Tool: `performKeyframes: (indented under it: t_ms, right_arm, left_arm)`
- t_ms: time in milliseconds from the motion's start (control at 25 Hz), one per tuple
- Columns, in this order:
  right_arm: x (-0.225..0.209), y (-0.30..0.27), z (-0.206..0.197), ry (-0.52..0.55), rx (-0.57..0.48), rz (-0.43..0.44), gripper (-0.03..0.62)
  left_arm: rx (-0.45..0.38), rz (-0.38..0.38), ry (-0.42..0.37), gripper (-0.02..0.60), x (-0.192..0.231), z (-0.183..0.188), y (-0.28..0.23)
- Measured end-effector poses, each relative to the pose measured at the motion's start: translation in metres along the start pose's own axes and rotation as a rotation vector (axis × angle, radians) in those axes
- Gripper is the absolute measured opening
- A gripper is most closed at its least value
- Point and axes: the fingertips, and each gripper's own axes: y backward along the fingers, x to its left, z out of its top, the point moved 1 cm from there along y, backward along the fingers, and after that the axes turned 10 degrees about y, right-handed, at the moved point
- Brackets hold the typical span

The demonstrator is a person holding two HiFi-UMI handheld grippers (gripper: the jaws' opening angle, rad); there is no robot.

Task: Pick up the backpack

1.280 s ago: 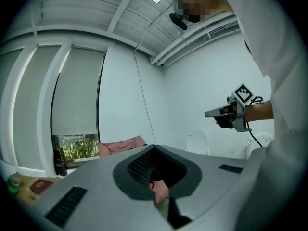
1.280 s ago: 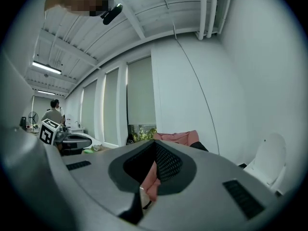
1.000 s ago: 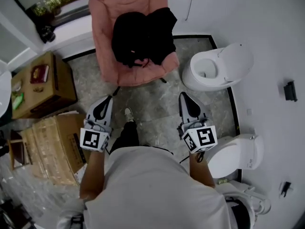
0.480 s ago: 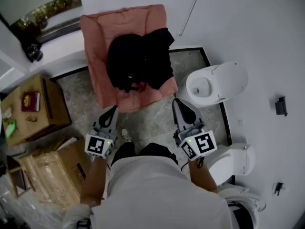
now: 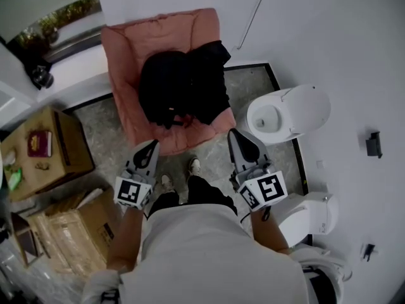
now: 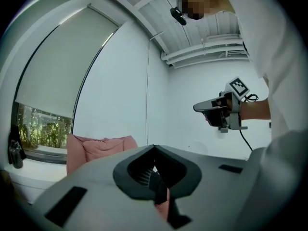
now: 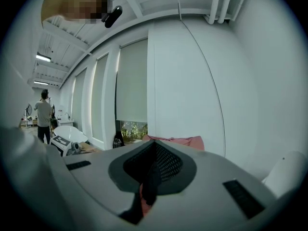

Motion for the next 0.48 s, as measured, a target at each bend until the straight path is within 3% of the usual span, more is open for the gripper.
performKeyframes:
  t_ms: [240,480]
  right_arm:
    - [-0.035,-0.023,0.001,0.007,-0.027,0.033,0.021]
    - [-0.072,-0.039,-0.008,0.016,-0.038,0.043,0.021]
  left_arm:
    - [-0.016,0.073,-0.011,0.015,0.014,0.013,-0.027]
    - [0.002,0.087,-0.053,0.015,0.023,0.011,-0.076]
